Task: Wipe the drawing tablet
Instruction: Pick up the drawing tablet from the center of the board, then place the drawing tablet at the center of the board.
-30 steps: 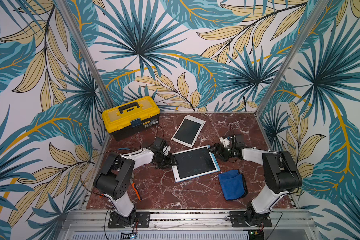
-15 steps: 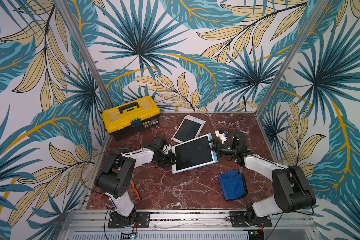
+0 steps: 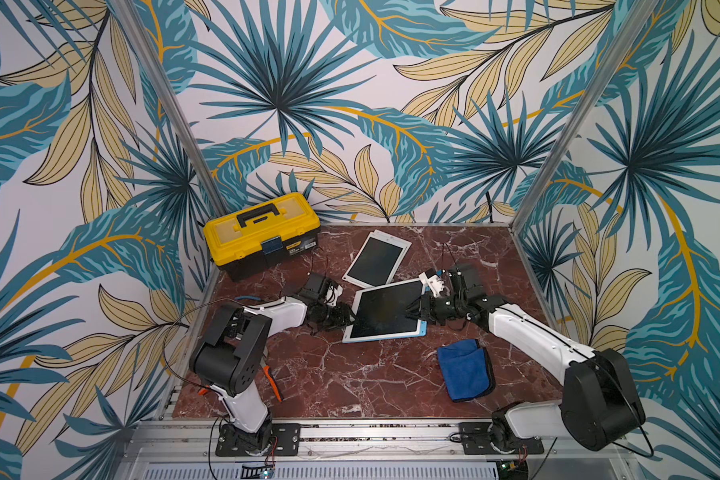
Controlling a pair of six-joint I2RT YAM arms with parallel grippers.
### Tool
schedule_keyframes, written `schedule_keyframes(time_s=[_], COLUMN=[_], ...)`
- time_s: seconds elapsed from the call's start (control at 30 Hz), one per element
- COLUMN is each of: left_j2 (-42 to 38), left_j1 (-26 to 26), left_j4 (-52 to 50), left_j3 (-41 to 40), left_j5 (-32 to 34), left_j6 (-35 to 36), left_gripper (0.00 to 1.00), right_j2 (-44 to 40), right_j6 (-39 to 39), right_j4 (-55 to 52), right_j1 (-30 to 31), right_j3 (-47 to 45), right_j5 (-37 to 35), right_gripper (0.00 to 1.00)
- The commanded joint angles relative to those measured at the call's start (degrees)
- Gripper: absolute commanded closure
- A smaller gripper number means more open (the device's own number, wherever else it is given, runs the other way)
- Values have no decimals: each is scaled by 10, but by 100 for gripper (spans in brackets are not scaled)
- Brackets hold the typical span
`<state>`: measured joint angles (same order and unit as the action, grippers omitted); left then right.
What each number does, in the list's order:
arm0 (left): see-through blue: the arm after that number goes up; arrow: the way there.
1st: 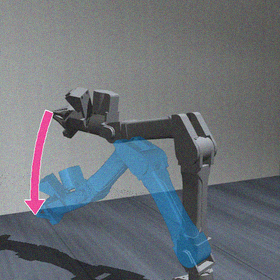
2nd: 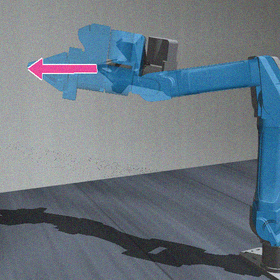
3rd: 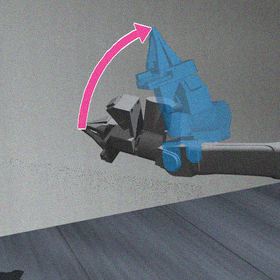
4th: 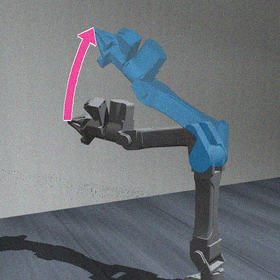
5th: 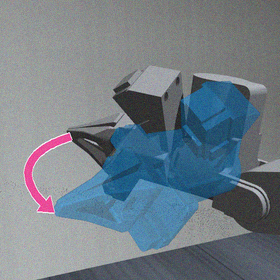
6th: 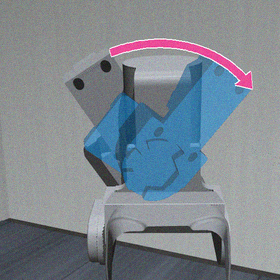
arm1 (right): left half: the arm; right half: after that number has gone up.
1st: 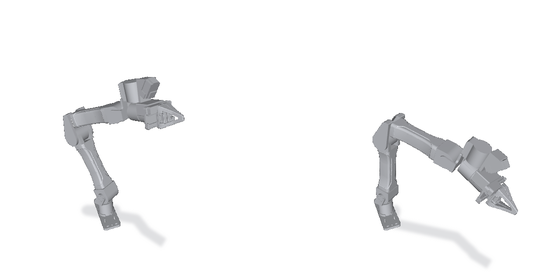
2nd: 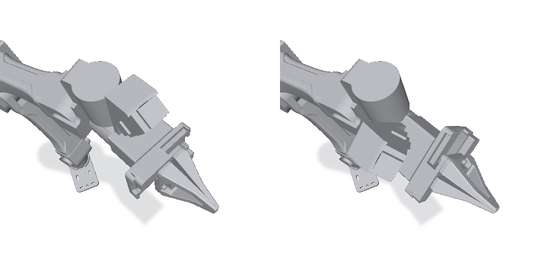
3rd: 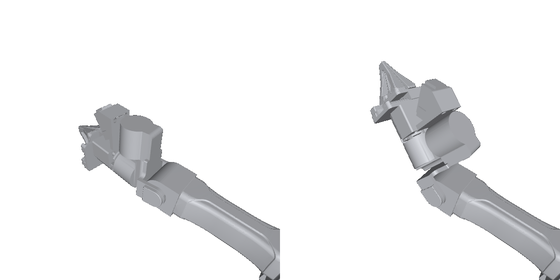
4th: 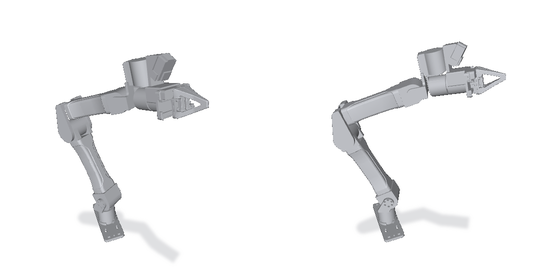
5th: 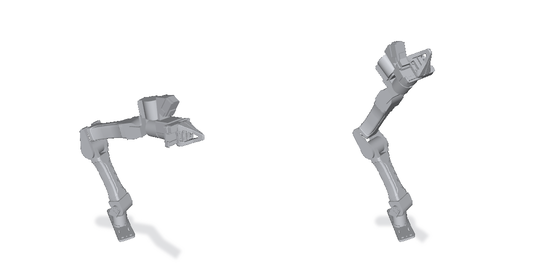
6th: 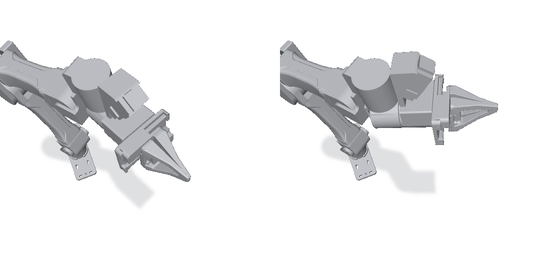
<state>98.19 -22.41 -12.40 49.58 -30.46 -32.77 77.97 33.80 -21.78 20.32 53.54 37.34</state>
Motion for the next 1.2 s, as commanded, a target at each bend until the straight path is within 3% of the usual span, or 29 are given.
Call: schedule_keyframes(time_s=[0.0,0.17,0.27,0.43,0.53,0.73,0.87,1.17], left_j2=[-27,-117,-170,-281,-322,-391,-408,-415], left_j1=[-4,16,28,86,124,200,300,307], left_j4=[-40,-108,-153,-165,-193,-253,-278,-280], left_j3=[-31,-3,26,47,81,151,194,221], left_j5=[25,50,77,108,105,161,117,129], left_j6=[7,25,37,21,19,33,34,24], left_gripper=[46,46,46,46,46,46,46,46], right_j2=[-51,-86,-60,59,181,334,395,484], right_j6=[-87,-104,-106,-52,-11,-35,-27,-26], right_j4=[-229,-360,-476,-673,-804,-818,-817,-816], right_j1=[9,31,101,247,326,402,419,472], right_j3=[73,166,257,423,542,658,660,665], right_j5=[-168,-277,-430,-648,-728,-692,-694,-645], right_gripper=[87,91,91,91,91,95,93,88])
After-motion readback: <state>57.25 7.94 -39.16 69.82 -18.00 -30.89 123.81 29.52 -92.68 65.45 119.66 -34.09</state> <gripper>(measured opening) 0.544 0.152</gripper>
